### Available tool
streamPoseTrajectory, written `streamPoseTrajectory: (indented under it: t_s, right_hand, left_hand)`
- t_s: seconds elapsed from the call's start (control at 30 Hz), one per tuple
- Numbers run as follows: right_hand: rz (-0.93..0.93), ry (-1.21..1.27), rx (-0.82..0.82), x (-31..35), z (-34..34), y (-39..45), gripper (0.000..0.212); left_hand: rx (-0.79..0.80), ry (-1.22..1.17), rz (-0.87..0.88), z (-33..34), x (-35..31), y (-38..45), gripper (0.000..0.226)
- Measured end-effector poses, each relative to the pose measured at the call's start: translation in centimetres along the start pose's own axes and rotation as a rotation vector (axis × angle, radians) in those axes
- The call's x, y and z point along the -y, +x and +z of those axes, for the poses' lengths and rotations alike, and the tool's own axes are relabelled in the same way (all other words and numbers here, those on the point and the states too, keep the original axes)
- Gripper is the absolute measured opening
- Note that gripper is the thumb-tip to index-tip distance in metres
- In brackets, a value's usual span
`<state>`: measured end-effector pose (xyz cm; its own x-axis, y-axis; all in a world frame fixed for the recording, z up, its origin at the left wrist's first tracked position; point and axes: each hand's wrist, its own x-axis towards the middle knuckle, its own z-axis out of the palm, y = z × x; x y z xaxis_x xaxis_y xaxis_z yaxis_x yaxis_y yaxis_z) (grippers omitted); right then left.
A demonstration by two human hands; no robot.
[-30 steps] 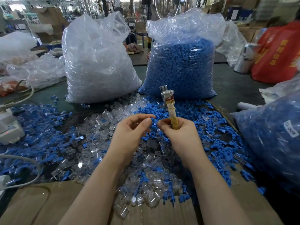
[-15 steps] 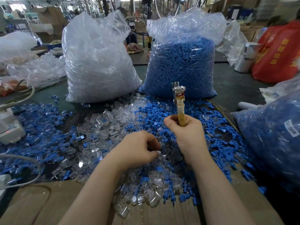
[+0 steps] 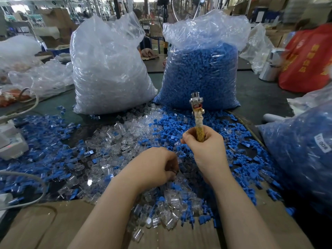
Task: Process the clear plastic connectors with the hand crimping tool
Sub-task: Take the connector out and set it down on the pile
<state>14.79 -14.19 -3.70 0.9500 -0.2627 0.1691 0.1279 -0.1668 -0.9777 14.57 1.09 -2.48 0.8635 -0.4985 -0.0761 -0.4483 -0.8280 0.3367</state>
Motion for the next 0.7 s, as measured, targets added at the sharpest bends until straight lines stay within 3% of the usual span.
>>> streamPoseTrajectory:
  t_s: [0.13, 0.27, 0.37, 0.47, 0.57, 0.7]
  right_hand:
    - [0.0, -0.013, -0.005, 0.1, 0.1, 0.0, 0.012]
    - [-0.027, -0.01, 0.003, 0.1, 0.0, 0.0, 0.01]
    - [-0.031, 0.067, 0.01, 0.3, 0.1, -0.2, 0.015]
    - [-0.061, 0.113, 0.032, 0.4, 0.2, -0.4, 0.015]
    - [-0.094, 0.116, 0.057, 0.4, 0.2, -0.4, 0.012]
    - [-0.126, 0.07, 0.073, 0.3, 0.5, -0.5, 0.015]
  left_hand:
    - [-0.221, -0.265, -0.067, 0.3, 0.1, 0.1, 0.008]
    - [-0.439, -0.853, -0.169, -0.1, 0.1, 0.2, 0.011]
    - [-0.425, -1.326, -0.187, -0.6, 0.2, 0.0, 0.017]
    - [-0.365, -1.6, -0.18, -0.8, 0.1, -0.1, 0.02]
    - [-0.32, -1.792, -0.174, -0.8, 0.2, -0.1, 0.025]
    - [-0.322, -1.857, -0.182, -0.7, 0.5, -0.1, 0.025]
